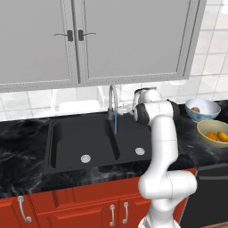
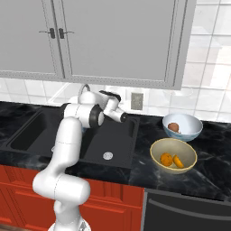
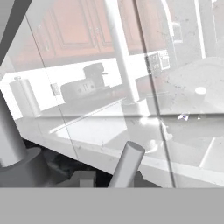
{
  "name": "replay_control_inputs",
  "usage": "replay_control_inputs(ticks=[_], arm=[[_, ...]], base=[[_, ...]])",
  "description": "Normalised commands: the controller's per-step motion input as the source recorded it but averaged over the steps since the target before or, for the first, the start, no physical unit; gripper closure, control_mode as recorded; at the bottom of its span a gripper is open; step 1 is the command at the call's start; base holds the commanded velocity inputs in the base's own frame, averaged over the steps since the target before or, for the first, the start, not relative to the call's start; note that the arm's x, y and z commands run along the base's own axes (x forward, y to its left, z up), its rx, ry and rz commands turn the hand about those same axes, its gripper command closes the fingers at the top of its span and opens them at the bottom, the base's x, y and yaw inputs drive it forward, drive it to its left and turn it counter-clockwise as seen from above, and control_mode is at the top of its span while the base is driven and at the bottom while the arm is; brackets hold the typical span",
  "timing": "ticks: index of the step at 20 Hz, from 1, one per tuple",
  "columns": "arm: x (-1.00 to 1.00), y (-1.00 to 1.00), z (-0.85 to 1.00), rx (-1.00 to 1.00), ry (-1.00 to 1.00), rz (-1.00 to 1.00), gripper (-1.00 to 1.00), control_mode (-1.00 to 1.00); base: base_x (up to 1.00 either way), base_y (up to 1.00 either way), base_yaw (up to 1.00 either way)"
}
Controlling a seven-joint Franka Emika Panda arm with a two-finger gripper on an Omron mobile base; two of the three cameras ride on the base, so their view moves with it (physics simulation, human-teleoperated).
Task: Pick the oranges from the sink and place them in one bowl. Place the onion in the other bowl. Then turn off the sink faucet.
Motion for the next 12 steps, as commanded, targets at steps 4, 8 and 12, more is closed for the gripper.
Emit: replay_control_inputs(ticks=[4, 8, 12], arm=[[0.0, 0.03, 0.0, 0.0, 0.0, 0.01, 1.0, -1.0], [0.0, 0.16, 0.0, 0.0, 0.0, 0.0, 1.0, -1.0], [0.0, 0.21, 0.0, 0.0, 0.0, 0.0, 1.0, -1.0]], base=[[0.0, 0.0, 0.0], [0.0, 0.0, 0.0], [0.0, 0.0, 0.0]])
